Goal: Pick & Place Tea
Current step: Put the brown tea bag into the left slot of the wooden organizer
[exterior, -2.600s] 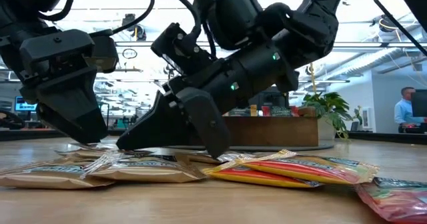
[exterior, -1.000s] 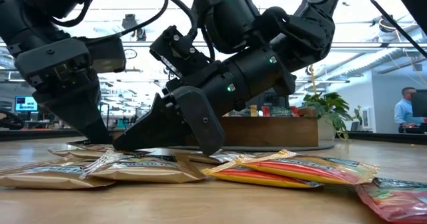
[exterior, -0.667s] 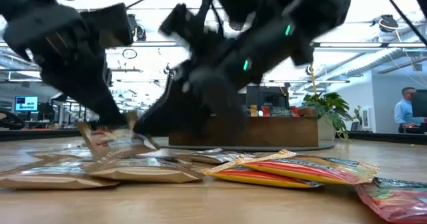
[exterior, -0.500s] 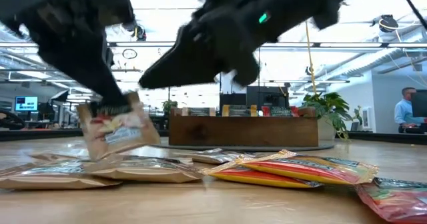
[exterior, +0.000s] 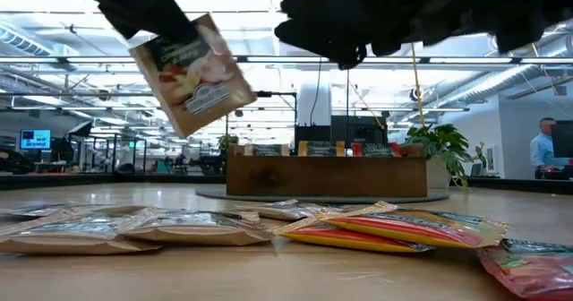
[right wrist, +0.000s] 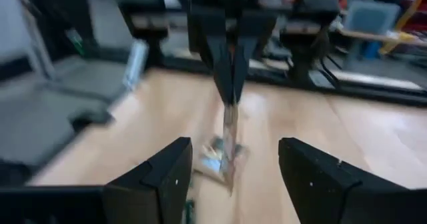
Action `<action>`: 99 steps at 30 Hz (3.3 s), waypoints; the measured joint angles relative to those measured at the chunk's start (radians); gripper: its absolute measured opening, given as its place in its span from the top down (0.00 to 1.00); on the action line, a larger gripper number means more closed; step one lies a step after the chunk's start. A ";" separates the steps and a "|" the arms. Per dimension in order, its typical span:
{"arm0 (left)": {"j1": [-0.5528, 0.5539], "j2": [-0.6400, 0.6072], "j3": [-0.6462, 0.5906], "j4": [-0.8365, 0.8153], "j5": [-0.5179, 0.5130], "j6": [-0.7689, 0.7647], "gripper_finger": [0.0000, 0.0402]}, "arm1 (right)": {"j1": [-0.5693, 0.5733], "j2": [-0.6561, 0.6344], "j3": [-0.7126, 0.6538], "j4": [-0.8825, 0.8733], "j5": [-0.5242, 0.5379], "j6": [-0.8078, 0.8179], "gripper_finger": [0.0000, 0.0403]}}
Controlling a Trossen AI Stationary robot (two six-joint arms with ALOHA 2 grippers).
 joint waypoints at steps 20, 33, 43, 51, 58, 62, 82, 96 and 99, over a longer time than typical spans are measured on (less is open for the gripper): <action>0.081 0.069 0.033 0.182 0.061 0.151 1.00 | -0.088 0.018 -0.016 -0.075 -0.127 0.140 0.49; 0.097 0.069 0.033 0.189 0.066 0.161 1.00 | -0.092 0.017 -0.015 -0.065 -0.182 0.063 0.78; 0.097 0.069 0.033 0.188 0.068 0.158 1.00 | -0.091 0.017 -0.015 -0.057 -0.182 0.034 1.00; 0.085 0.068 0.033 0.189 0.079 0.196 0.87 | -0.091 0.017 -0.015 -0.056 -0.181 0.026 1.00; 0.055 0.056 0.033 0.173 0.077 0.214 0.64 | -0.070 0.017 -0.054 0.045 -0.110 -0.022 1.00; 0.041 0.027 0.033 0.163 0.059 0.207 0.52 | -0.061 0.017 -0.144 0.252 -0.078 -0.038 1.00; 0.095 0.035 0.028 0.247 0.015 0.173 0.57 | 0.009 0.017 -0.179 0.409 0.006 -0.179 1.00; 0.109 0.035 0.028 0.282 0.088 0.281 0.97 | 0.007 0.017 -0.179 0.379 0.003 -0.182 1.00; 0.104 0.035 0.028 0.279 0.101 0.292 0.98 | 0.007 0.017 -0.178 0.378 0.001 -0.182 1.00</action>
